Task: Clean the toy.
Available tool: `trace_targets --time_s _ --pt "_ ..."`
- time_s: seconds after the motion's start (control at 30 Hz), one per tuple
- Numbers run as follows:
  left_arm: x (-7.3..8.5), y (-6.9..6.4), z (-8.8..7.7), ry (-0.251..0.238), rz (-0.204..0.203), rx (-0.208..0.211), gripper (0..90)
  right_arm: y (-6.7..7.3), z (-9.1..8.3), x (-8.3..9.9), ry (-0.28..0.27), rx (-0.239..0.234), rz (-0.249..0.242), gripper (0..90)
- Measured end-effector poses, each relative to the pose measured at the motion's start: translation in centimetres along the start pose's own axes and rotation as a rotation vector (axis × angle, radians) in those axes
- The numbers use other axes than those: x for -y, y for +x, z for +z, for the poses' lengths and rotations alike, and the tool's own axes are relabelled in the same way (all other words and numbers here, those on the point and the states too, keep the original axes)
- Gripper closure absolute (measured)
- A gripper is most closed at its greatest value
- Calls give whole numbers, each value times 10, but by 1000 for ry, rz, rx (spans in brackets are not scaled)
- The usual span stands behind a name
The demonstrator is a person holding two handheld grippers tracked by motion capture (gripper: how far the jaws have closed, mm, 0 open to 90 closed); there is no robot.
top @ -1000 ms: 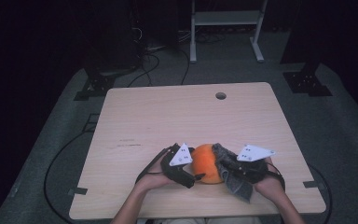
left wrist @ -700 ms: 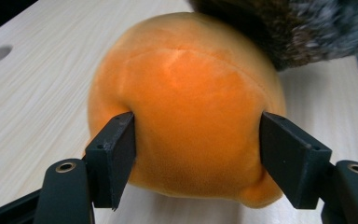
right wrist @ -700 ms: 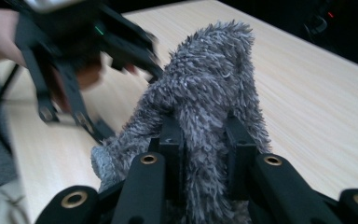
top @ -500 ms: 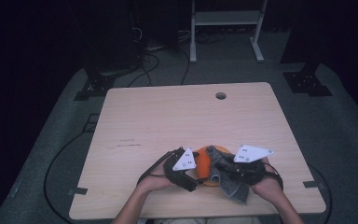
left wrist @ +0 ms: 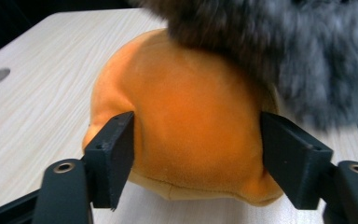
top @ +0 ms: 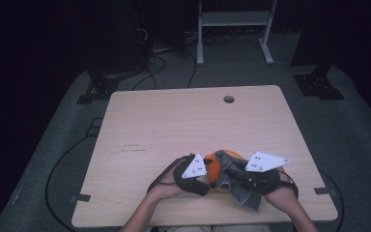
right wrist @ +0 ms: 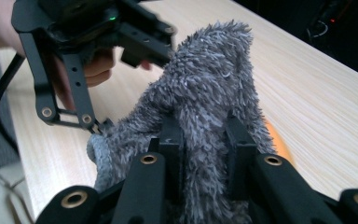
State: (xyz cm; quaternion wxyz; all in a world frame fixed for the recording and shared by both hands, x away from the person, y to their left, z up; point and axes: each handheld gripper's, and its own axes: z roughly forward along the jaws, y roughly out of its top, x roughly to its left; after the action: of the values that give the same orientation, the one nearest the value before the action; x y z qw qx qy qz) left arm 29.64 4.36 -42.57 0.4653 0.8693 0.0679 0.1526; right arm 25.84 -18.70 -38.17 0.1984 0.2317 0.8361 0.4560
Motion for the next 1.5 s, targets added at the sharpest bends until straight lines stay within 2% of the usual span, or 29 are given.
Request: trace_targets --time_s 0.07,0.13,0.2,0.3,0.4,0.47,0.53,0.57,0.63,0.7,0.77,0.83,0.9,1.0,1.1,1.13,1.23,1.3,1.33,1.37,1.4,1.43,1.47,1.5 --pt "2 0 0 15 1 5 273 2 6 2 23 6 -18 721" --pt "6 2 1 45 -4 5 273 -5 8 7 31 13 6 720" --pt "10 2 1 47 -18 12 269 -15 8 14 50 41 29 719" --pt "8 4 0 20 -42 17 216 -26 7 24 55 44 81 720" --pt "5 5 3 -12 -74 -8 163 -27 5 24 49 54 85 721" --pt "6 3 7 13 -68 -17 146 -24 4 23 32 29 85 718" --pt "8 2 6 36 -52 -23 182 -26 4 26 14 -12 115 717" --pt "9 3 5 50 -50 -21 205 -29 4 28 15 -13 125 717" --pt "12 4 4 91 -44 -11 213 -34 4 32 32 12 130 716" --pt "14 6 3 76 -53 -1 209 -37 4 35 57 41 133 716" --pt "12 6 2 39 -70 2 187 -37 3 37 68 56 121 716" --pt "11 5 3 59 -68 -1 188 -40 1 36 74 74 118 716" --pt "13 6 3 90 -50 5 191 -42 -1 36 97 112 100 717" --pt "16 8 3 122 -57 12 191 -42 -4 36 97 146 94 717" --pt "19 7 6 130 -83 18 188 -33 -5 29 52 93 62 717" --pt "19 8 6 140 -76 22 189 -29 -4 26 41 71 51 717" --pt "19 10 2 128 -100 30 181 -19 3 21 42 27 12 715" --pt "15 13 -3 67 -122 26 161 -15 9 24 62 30 7 717" --pt "12 14 -5 16 -140 25 155 -14 11 26 65 32 -1 718" --pt "9 14 -6 -31 -151 20 155 -12 12 26 57 12 1 717" --pt "7 13 -6 -50 -155 23 157 -10 13 25 50 -4 -1 717" --pt "6 12 -4 -25 -144 19 167 -9 13 24 50 -8 -8 716" --pt "7 10 0 26 -108 -3 168 -10 13 24 52 -2 -12 716" --pt "9 8 3 58 -90 -19 170 -12 13 25 51 4 -2 715"
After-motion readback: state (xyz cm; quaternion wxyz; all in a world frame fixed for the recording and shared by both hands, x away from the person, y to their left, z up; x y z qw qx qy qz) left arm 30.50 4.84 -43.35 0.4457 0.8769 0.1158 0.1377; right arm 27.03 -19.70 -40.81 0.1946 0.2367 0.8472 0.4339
